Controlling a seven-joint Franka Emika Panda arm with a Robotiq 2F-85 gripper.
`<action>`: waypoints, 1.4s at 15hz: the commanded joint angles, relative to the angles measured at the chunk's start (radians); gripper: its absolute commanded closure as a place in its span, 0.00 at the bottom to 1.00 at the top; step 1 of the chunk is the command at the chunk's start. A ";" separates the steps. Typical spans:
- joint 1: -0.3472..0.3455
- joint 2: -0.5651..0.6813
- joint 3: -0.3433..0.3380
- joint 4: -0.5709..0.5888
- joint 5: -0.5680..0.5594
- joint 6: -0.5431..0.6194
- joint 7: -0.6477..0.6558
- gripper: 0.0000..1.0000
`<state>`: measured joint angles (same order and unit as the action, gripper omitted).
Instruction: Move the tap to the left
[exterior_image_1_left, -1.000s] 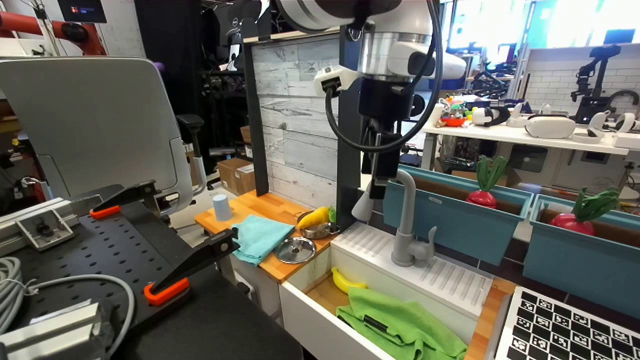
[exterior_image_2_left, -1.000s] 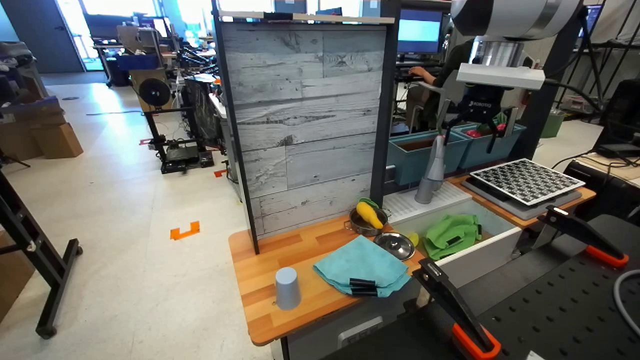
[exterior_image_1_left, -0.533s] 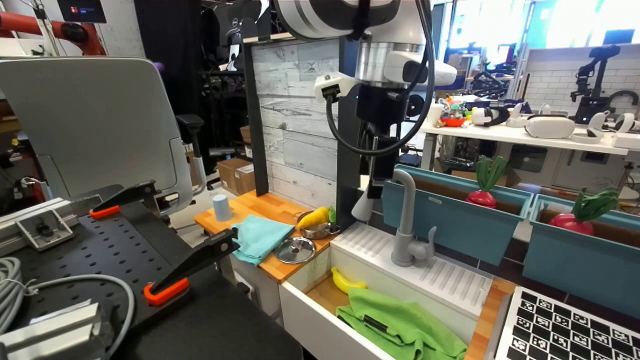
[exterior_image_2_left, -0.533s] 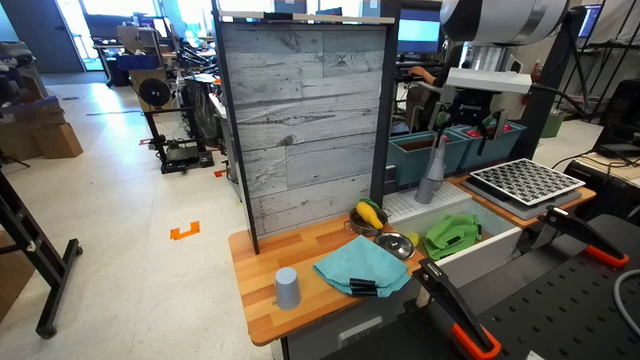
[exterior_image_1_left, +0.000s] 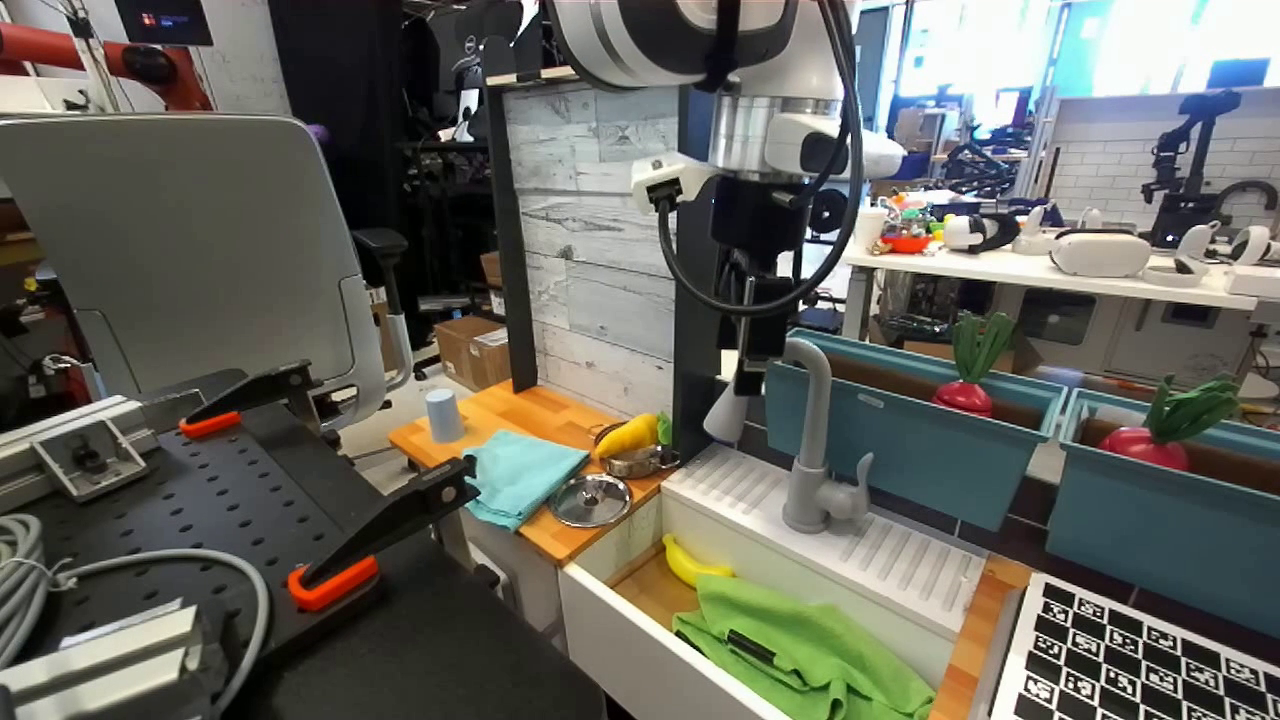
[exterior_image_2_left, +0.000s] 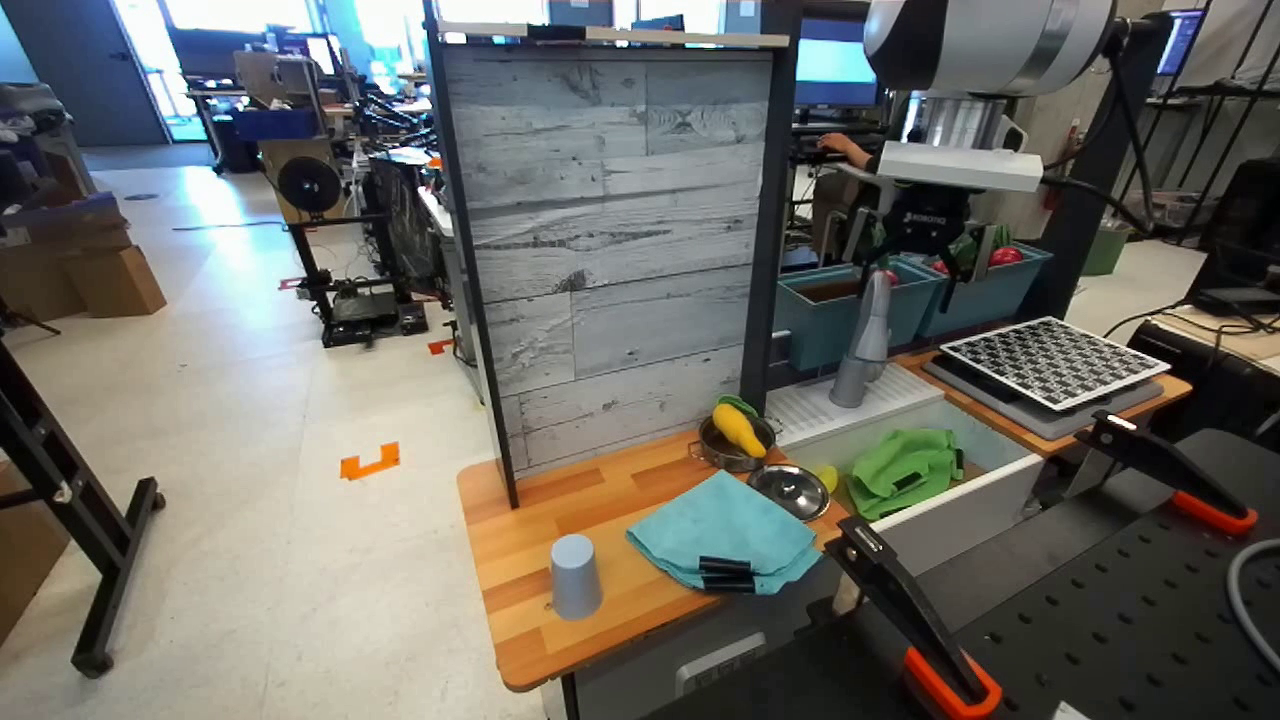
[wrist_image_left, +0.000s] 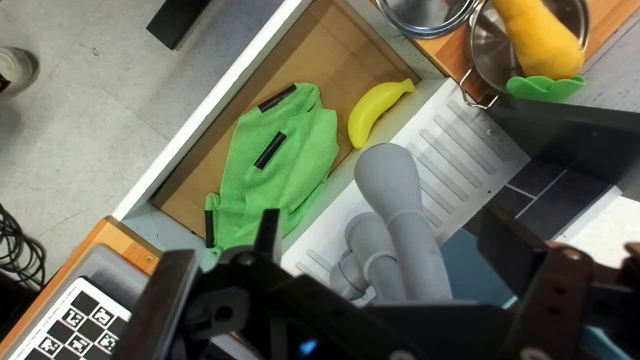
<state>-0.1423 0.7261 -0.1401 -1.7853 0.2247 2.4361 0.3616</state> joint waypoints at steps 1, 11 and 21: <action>0.010 0.047 -0.002 0.044 0.010 0.039 0.018 0.00; 0.042 0.093 -0.017 0.080 -0.020 0.037 0.020 0.88; 0.050 0.101 0.000 0.116 -0.009 0.008 0.025 0.94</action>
<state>-0.1092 0.7982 -0.1445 -1.7216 0.2211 2.4561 0.3676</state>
